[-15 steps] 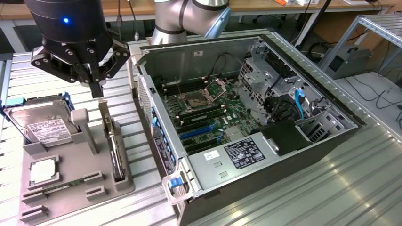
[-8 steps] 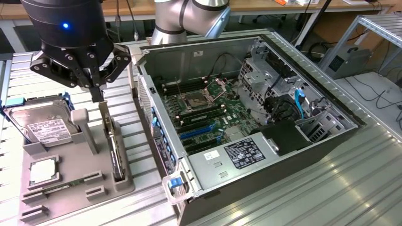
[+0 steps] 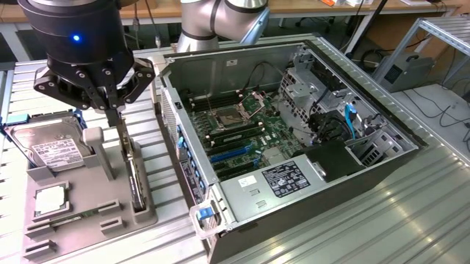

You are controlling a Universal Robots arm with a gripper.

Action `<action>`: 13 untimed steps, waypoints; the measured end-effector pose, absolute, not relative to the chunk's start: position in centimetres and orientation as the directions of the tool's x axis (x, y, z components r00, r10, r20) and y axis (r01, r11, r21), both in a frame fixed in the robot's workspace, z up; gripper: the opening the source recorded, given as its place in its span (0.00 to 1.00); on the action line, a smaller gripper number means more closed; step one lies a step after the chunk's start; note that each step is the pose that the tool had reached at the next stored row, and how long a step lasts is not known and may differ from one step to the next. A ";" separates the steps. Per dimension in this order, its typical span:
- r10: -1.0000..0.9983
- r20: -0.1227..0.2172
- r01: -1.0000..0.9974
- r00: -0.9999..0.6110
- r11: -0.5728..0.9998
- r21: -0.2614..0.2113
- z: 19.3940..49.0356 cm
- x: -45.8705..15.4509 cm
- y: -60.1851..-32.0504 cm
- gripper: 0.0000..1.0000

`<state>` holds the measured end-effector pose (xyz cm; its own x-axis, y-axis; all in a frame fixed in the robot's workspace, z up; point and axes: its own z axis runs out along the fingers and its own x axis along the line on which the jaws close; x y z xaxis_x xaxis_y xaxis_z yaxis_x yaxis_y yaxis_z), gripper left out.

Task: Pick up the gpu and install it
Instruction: 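Reach for the gpu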

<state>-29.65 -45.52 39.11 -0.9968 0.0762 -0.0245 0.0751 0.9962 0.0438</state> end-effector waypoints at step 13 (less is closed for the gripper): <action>0.076 -0.025 0.075 -0.997 0.996 0.043 39.1 -30.2 -46.0 0.11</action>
<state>-30.18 -45.95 39.09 -0.9968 0.0762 -0.0246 0.0751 0.9962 0.0432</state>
